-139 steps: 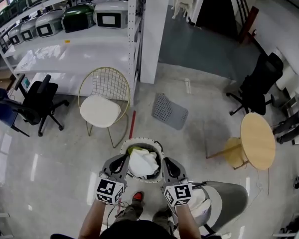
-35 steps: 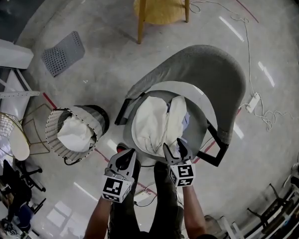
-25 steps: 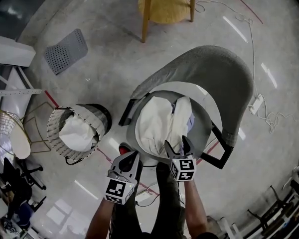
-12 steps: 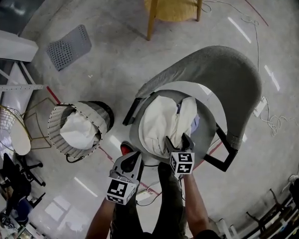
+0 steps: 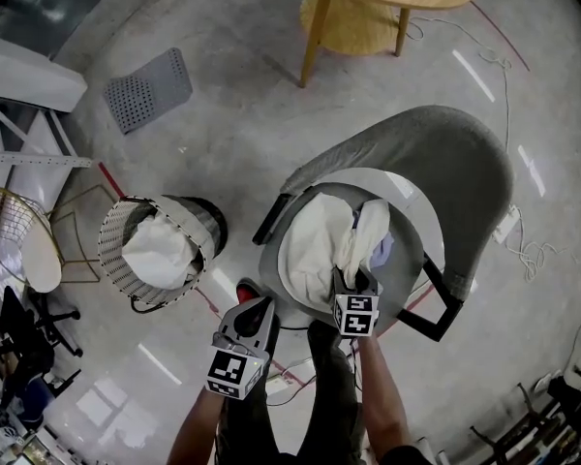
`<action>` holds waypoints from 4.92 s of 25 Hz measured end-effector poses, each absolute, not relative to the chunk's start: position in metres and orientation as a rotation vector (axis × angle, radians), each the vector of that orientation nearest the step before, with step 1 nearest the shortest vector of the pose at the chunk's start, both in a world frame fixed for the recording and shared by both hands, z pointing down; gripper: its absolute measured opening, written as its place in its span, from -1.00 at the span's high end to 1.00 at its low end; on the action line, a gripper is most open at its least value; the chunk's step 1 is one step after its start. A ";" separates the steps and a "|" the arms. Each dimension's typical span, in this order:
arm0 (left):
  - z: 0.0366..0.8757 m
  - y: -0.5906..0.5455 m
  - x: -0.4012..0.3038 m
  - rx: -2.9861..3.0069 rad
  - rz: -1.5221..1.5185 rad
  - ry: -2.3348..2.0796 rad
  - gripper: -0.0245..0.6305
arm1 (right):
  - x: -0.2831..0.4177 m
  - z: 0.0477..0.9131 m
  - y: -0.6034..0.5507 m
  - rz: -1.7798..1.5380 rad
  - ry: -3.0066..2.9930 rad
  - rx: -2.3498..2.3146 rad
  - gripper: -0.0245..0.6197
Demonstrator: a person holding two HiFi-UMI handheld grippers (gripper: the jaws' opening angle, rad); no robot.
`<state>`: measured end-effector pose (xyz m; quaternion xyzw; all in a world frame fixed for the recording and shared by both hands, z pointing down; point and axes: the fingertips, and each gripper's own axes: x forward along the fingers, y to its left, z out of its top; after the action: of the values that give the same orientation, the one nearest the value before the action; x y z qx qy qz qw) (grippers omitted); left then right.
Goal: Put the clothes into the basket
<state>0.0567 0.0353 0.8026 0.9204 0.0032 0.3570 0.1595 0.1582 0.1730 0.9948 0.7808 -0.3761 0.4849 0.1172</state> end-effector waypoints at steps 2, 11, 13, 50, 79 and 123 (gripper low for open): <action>0.800 0.034 0.056 2.639 1.018 0.005 0.90 | 0.159 0.992 0.170 1.405 -1.112 2.285 0.52; 0.773 0.033 0.053 2.674 0.984 -0.008 0.90 | 0.163 0.946 0.163 1.396 -1.246 2.408 0.66; 0.762 0.034 0.055 2.685 0.968 -0.003 0.90 | 0.166 0.927 0.160 1.379 -1.273 2.444 0.66; 0.460 0.008 0.038 2.998 0.455 -0.189 0.90 | 0.150 0.466 0.148 0.527 -1.661 2.687 0.66; 0.440 -0.106 -0.075 2.929 0.397 -0.611 0.90 | 0.045 0.415 -0.017 0.406 -2.149 2.309 0.66; 0.598 -0.294 -0.315 2.405 0.551 -1.177 0.90 | -0.177 0.651 -0.294 0.780 -2.308 1.534 0.66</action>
<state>-0.3154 -0.2944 0.5983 0.8616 -0.4216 0.1973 0.2024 -0.1768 -0.2940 0.6507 0.5281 -0.7948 0.2686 0.1312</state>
